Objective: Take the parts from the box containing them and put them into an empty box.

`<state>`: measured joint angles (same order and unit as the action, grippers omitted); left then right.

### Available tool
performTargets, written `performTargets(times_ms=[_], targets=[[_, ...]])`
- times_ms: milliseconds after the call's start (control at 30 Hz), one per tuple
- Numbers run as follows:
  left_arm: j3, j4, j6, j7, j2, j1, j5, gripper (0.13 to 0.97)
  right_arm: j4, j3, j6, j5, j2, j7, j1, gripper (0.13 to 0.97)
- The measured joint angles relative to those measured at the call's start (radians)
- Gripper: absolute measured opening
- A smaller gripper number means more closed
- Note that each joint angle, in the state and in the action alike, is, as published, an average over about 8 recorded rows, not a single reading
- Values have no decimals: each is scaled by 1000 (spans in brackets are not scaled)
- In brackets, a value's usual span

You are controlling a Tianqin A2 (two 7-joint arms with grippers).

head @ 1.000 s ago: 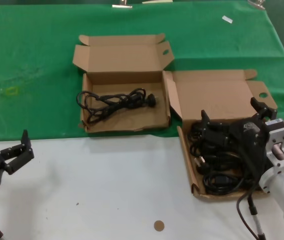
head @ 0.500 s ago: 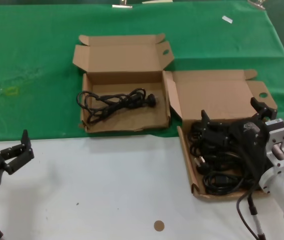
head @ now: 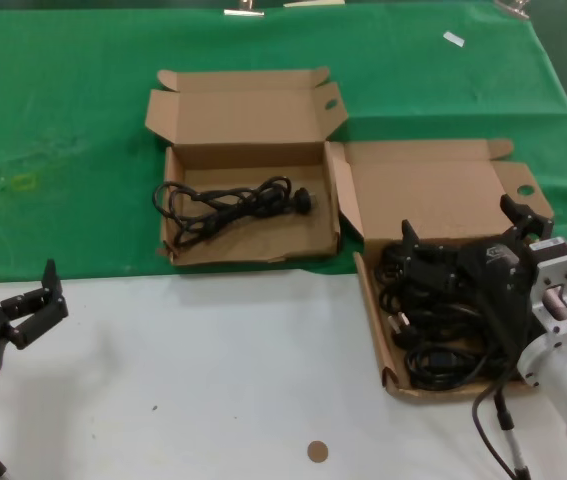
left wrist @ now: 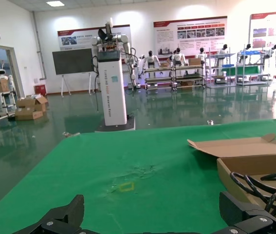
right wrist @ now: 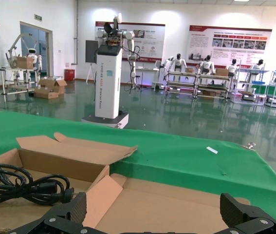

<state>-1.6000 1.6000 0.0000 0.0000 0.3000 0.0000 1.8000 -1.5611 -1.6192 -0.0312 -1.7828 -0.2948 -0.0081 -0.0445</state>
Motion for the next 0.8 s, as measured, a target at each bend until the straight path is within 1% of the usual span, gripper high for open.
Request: performTargets(times_ms=[800], targets=[[0, 0, 0, 0, 0, 0, 0, 966, 0, 0, 0, 0, 0, 0, 0, 966]])
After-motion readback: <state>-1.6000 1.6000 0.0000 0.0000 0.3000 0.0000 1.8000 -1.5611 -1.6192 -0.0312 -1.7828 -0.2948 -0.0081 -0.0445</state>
